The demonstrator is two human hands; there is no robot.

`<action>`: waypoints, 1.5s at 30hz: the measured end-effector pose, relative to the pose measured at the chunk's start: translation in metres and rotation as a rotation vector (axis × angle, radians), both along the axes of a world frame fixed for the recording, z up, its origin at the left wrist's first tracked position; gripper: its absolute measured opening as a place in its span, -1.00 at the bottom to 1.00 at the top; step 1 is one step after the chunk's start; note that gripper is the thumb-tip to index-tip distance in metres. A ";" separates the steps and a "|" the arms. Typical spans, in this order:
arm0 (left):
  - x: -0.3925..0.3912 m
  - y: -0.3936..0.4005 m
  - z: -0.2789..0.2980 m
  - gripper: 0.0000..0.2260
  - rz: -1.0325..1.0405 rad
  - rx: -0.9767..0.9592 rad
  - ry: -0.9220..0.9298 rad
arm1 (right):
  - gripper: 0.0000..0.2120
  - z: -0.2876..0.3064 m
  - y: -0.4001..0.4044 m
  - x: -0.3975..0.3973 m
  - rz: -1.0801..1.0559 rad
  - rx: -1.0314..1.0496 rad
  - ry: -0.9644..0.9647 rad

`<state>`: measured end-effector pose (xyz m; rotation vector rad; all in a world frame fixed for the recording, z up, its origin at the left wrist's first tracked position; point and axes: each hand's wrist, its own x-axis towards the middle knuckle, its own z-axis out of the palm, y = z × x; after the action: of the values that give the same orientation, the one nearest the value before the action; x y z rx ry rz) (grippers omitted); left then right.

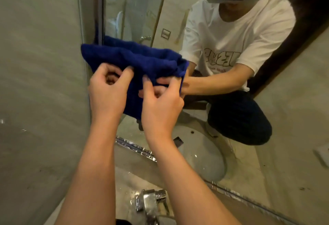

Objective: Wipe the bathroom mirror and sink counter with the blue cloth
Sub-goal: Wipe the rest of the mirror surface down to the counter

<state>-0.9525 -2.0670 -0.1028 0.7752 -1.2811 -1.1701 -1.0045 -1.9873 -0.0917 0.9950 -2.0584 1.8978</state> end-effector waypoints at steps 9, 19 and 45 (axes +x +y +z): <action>0.000 0.013 -0.007 -0.77 -0.089 0.022 0.042 | -0.80 0.003 0.010 -0.001 0.037 -0.011 0.007; -0.010 0.020 -0.016 -0.79 -0.021 -0.144 -0.052 | -0.82 -0.011 0.020 -0.013 0.048 -0.043 -0.008; -0.022 0.057 -0.015 -0.79 0.011 0.034 -0.101 | -0.85 -0.013 0.048 -0.023 -0.010 0.060 0.019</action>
<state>-0.9748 -2.0096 -0.1176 0.8748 -1.3415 -1.1585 -1.0280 -1.9393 -0.1048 1.0091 -2.1175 1.8249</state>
